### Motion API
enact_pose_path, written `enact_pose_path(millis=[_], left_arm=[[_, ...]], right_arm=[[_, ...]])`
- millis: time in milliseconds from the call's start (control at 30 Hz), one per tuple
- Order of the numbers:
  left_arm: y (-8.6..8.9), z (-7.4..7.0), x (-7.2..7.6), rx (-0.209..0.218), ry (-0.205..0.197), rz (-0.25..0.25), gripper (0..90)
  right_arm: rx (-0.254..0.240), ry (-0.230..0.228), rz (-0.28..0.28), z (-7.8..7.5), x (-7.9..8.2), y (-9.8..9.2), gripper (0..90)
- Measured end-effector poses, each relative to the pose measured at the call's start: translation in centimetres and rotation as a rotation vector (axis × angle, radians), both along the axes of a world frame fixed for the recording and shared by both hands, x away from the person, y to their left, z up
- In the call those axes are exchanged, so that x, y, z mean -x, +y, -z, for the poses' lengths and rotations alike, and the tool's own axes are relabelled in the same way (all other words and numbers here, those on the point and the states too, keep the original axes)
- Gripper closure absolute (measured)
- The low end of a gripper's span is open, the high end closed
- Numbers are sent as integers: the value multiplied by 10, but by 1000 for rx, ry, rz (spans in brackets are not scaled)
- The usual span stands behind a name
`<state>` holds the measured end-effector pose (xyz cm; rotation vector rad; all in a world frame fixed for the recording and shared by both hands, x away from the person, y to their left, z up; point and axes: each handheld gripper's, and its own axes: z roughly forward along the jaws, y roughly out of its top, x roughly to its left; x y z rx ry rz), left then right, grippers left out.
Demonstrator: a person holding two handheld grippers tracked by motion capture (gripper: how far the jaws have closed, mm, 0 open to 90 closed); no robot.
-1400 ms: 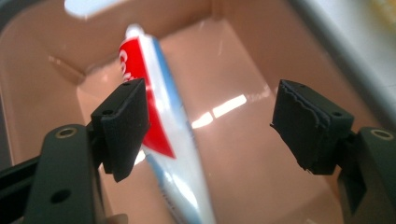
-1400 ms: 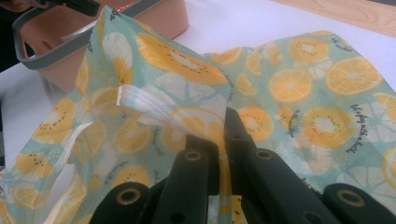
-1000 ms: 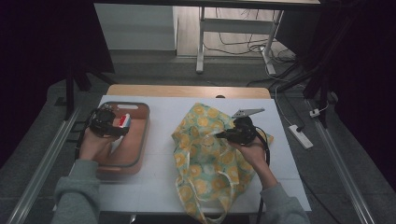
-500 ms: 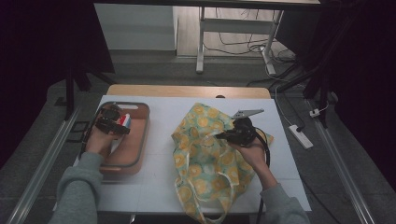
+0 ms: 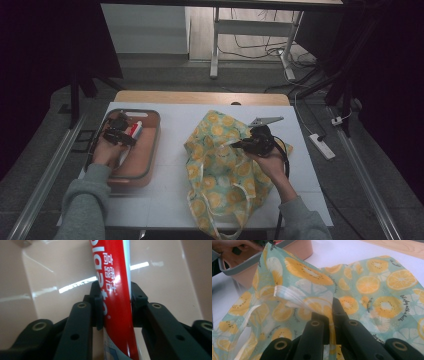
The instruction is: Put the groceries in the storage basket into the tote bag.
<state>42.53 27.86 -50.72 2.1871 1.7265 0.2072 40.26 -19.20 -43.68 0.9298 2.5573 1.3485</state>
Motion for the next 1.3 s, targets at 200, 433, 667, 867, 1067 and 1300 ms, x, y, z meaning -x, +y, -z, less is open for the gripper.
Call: enact_pose_path(millis=[200,433,667,867,1067,1300], left_arm=[[1,-1,5,34,-28,24,719],[6,-28,23,116,-189,38,724],[6,-68,45,164,-343,67,726],[9,-92,65,339,-457,136,725],[-9,-100,69,402,-475,227,726],[-34,-106,73,473,-471,340,727]], right_arm=[[-16,-4,4,-1,-2,-3,895],[-24,-11,4,-3,-2,-3,895],[-21,-18,-5,-3,-2,0,895],[-30,-37,3,-8,1,0,895],[-31,-38,4,-7,1,0,895],[-33,-44,12,-8,-1,-2,895]])
